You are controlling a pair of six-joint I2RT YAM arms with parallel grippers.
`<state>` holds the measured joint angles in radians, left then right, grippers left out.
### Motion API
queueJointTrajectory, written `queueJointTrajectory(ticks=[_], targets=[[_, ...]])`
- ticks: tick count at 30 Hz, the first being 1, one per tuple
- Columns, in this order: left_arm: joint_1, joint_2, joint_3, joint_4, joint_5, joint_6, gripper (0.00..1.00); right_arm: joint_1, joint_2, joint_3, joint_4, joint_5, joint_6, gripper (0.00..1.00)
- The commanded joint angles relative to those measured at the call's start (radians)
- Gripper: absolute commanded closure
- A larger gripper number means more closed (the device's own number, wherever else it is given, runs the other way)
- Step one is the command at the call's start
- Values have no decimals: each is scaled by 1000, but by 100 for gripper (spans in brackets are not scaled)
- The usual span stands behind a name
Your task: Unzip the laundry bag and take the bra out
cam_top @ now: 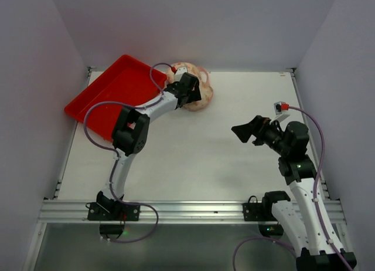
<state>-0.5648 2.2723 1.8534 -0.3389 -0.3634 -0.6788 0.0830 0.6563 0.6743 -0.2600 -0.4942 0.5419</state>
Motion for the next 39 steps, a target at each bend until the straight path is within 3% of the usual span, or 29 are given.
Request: queueJointTrajectory(ticks=[1,2,5,6,9,11,12,14,17,18,23,24,27,29,32,39], targets=[[17,61,75,57,-141,24,1,-5,8,-28,99,-89,18,1],[17,76,79,60,-132,36,5,-3,9,-38,102,-95,16,1],[10,119,55,72,-83,53,36,-3,5,-53,113,-107,7,1],[5,103,29,77,-77,26,59,-3,5,-56,114,-112,6,1],[-29,-20,-170,150,-46,-31,90,-3,-6,-62,108,-122,-5,1],[-72,-94,-329,161,-45,-83,100,-2,-18,-80,108,-121,-8,1],[-89,-165,-379,159,-43,-144,100,-2,-29,-91,113,-122,-8,1],[-147,-238,-524,158,-42,-209,100,-2,-32,-117,125,-119,0,1],[-246,-374,-669,146,-55,-413,91,4,-21,-151,131,-127,15,1],[-276,-432,-748,143,-60,-453,80,8,-18,-162,136,-127,24,1],[-409,-597,-904,141,-57,-594,54,50,25,-211,139,-122,56,2],[-411,-655,-924,147,-52,-582,29,64,34,-217,137,-121,61,2],[-406,-768,-1008,159,-45,-523,3,155,57,-239,146,-38,84,8],[-388,-815,-1068,196,9,-441,1,231,75,-252,165,34,116,14],[-342,-875,-1143,282,124,-384,2,305,146,-272,217,84,173,15],[-212,-867,-1247,558,407,-260,7,322,405,-245,326,166,219,27]])
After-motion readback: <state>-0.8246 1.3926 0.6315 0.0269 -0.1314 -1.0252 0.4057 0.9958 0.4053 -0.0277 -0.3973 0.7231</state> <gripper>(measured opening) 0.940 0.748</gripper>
